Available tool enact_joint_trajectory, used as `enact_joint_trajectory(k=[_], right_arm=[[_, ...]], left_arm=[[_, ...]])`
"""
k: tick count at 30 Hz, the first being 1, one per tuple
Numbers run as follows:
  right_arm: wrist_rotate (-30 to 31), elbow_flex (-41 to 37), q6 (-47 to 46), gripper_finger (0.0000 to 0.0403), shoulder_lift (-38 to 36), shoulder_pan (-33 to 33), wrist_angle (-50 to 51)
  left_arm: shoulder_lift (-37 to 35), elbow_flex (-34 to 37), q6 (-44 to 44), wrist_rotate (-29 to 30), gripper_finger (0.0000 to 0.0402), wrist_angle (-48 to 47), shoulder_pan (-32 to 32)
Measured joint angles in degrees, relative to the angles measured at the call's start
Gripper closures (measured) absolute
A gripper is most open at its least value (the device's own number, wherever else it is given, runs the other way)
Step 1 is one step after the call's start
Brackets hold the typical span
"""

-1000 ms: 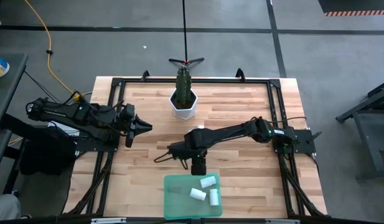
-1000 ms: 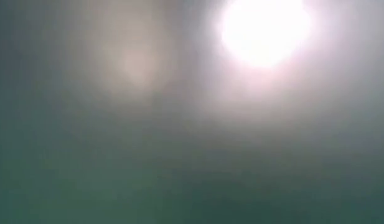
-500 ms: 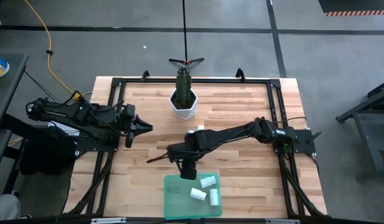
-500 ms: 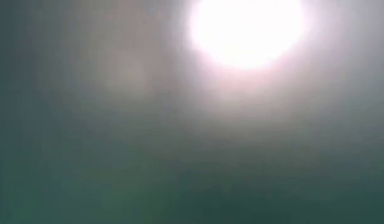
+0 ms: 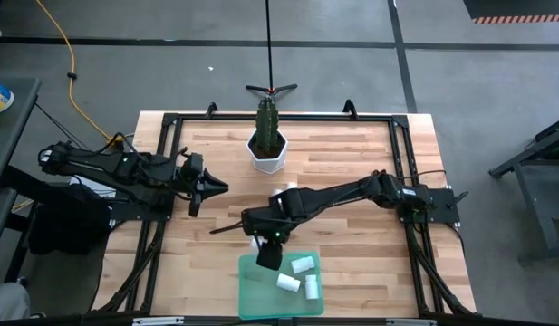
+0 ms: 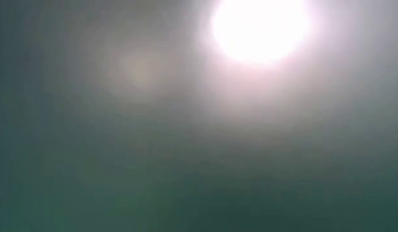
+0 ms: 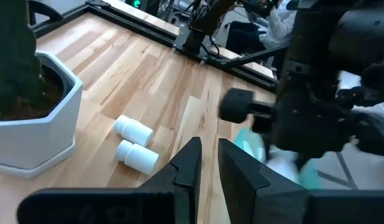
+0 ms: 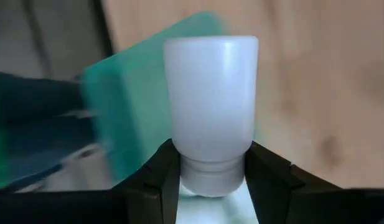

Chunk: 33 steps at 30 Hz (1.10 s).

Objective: Pick and place pill bottles into a basket
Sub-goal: Put the white pill bottle into the bin

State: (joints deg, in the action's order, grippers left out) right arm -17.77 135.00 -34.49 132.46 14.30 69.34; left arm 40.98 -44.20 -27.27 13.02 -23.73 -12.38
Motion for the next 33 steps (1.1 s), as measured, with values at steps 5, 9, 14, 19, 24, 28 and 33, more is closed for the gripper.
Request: enact_joint_trajectory(k=[5,9,14,19,24,28,33], right_arm=[[-12.74,0.00,-7.47,0.0264,0.00,1.33,3.19],[-20.27,0.00,-10.33,0.0264,0.00,1.16,10.89],[-26.23,-1.19,-13.65,0.0264,0.00,1.21,16.05],[-31.08,-4.82,-19.62,0.0264,0.02,1.99,14.90],[-36.96,-9.50,-25.74,0.0264,0.13,3.55,10.10],[-42.00,-12.97,-31.37,0.0264,0.17,4.74,6.01],[-47.16,-17.19,-39.23,0.0264,0.15,5.58,-3.88]], left_arm=[[0.64,0.02,-0.02,0.02,0.0312,0.13,0.00],[0.60,0.02,-0.02,0.02,0.0312,0.22,0.00],[0.58,0.02,-0.04,0.03,0.0312,0.22,0.00],[0.58,0.02,-0.04,0.07,0.0312,0.26,0.00],[0.58,0.02,-0.07,0.07,0.0312,0.28,0.00],[0.58,0.02,-0.15,0.07,0.0312,0.29,0.00],[0.58,0.02,-0.15,0.07,0.0312,0.31,0.00]])
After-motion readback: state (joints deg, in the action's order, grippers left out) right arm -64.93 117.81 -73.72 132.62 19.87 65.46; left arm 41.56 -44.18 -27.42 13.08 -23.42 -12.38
